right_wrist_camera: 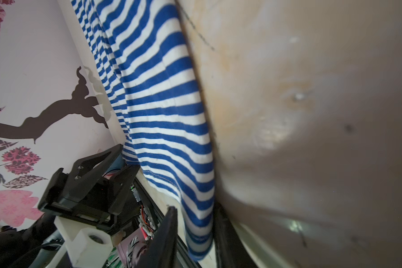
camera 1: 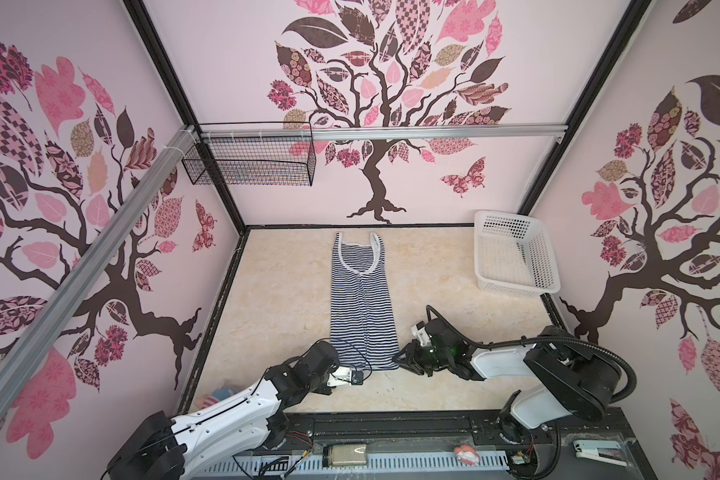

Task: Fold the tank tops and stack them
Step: 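Grasp the hem corners nearest the robot with both grippers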

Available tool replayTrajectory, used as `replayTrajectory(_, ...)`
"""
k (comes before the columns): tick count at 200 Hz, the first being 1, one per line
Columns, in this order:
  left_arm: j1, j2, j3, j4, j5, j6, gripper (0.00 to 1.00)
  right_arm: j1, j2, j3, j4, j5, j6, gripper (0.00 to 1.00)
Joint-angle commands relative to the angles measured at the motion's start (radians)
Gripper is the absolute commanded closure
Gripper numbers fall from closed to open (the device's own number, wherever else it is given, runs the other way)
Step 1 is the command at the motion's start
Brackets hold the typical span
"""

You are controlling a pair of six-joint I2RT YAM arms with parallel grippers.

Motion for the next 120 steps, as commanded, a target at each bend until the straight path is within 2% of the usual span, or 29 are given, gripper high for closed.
replayTrajectory(1,-0.005,0.008,-0.018,-0.048,0.024,-0.012,0.6,0.002,0.009,0.006,-0.105,0.025,-0.014,0.75)
replayTrajectory(61,-0.001,0.013,-0.024,-0.028,0.03,-0.039,0.61,0.003,-0.017,0.009,-0.119,0.026,-0.022,0.86)
replayTrajectory(120,0.014,0.109,0.011,-0.013,0.054,-0.082,0.72,0.003,-0.037,0.012,-0.118,0.025,-0.021,0.89)
